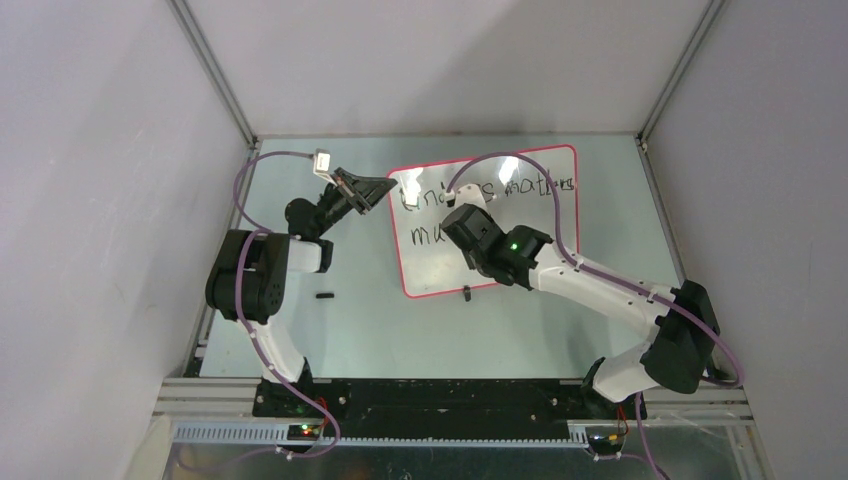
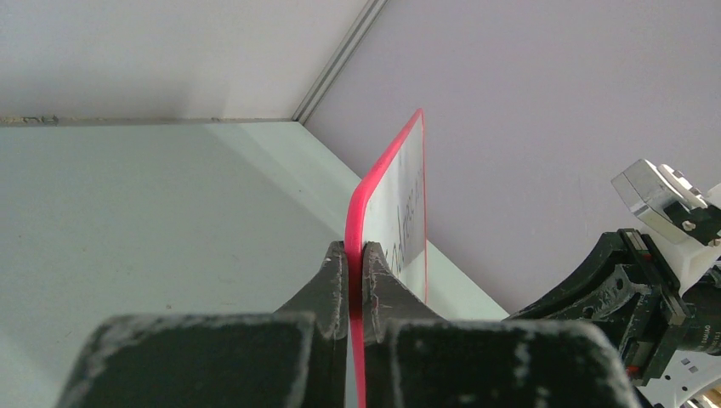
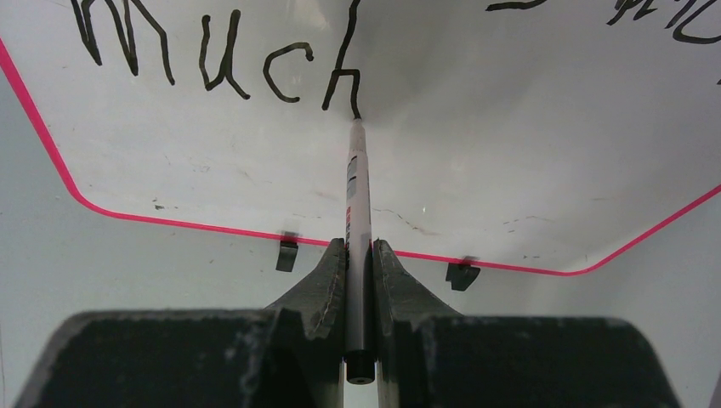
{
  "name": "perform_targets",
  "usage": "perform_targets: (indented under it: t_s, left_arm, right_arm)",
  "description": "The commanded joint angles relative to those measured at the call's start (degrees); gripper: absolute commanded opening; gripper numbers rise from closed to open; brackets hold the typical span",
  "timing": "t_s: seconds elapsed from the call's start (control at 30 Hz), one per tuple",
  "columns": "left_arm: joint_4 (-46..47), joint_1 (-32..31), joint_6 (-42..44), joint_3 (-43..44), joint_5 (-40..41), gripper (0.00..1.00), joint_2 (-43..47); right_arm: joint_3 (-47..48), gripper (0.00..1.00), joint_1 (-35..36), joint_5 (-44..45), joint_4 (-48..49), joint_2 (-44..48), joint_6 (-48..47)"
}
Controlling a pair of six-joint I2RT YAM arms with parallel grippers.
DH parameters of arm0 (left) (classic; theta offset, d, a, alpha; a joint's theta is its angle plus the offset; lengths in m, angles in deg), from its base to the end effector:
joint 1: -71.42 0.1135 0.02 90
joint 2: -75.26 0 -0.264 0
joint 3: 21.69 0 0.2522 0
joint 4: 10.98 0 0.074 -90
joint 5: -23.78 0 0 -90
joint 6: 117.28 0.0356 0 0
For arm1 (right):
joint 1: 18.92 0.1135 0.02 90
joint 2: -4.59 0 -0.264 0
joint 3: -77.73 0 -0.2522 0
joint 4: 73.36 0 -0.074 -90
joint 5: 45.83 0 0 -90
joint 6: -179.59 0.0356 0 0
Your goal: Write a sentence on the whiteboard
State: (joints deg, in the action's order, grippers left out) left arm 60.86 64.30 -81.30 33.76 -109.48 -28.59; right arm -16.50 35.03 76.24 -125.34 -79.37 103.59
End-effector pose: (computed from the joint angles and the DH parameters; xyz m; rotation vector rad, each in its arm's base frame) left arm 0.3367 -0.0666 0.2210 0.1874 1.3884 -1.3386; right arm 0.1983 0.2403 0.3040 -0.5529 2.2127 -0.0814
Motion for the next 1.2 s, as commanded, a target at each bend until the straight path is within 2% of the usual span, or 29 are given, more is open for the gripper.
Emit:
perform_targets:
  t_s: [0.0,0.2,0.3,0.43,0.63,0.7,0.77,0.9,1.03,1.1,1.13,1.17]
  left_arm:
    - [2.0,-0.1,3.6,0.6,-1.8,0.00,-0.1]
    - [2.0,-0.1,3.6,0.6,-1.7,0.00,-0.1]
    - [2.0,-0.1,3.7,0.6,-1.7,0.06,0.0]
    - [2.0,-0.1,3.9,0.3,-1.6,0.23,0.1]
    - [2.0,0.2,4.9,-1.2,-0.4,0.56,1.2]
    - [2.0,0.4,5.4,-2.2,0.4,0.64,1.9]
    - [2.0,0.9,5.7,-3.4,1.4,0.70,2.8]
    - [0.6,1.4,5.9,-7.4,4.6,0.75,8.5]
    - [-9.7,1.4,8.4,-13.7,10.4,0.76,19.5]
    - [-22.9,1.2,11.3,-15.9,14.9,0.78,27.0]
    - [-36.0,0.7,14.4,-15.8,17.8,0.79,29.6]
    - [-44.9,0.1,16.1,-15.0,26.2,0.82,35.3]
  right_arm:
    - [-0.1,0.00,0.4,1.1,-0.1,2.5,1.3]
    - [-0.2,0.00,1.3,1.7,1.2,6.4,0.9]
    - [-2.0,0.00,2.2,2.6,2.8,8.7,0.6]
    - [-6.1,0.00,2.3,4.1,5.1,14.2,1.3]
    - [-13.6,0.00,1.6,5.0,9.8,24.4,2.3]
    - [-14.9,0.00,1.6,4.4,10.5,27.8,3.0]
    - [-15.6,0.00,1.6,3.8,10.0,30.5,3.8]
    - [-16.2,0.00,1.8,3.2,8.0,35.3,5.0]
    - [-16.3,0.00,1.9,3.6,5.3,40.2,6.0]
    - [-16.3,0.00,1.8,4.5,4.4,42.4,6.5]
    - [-16.3,0.00,1.8,5.1,4.1,43.5,7.0]
    - [-16.3,0.00,1.8,5.4,3.5,44.1,7.2]
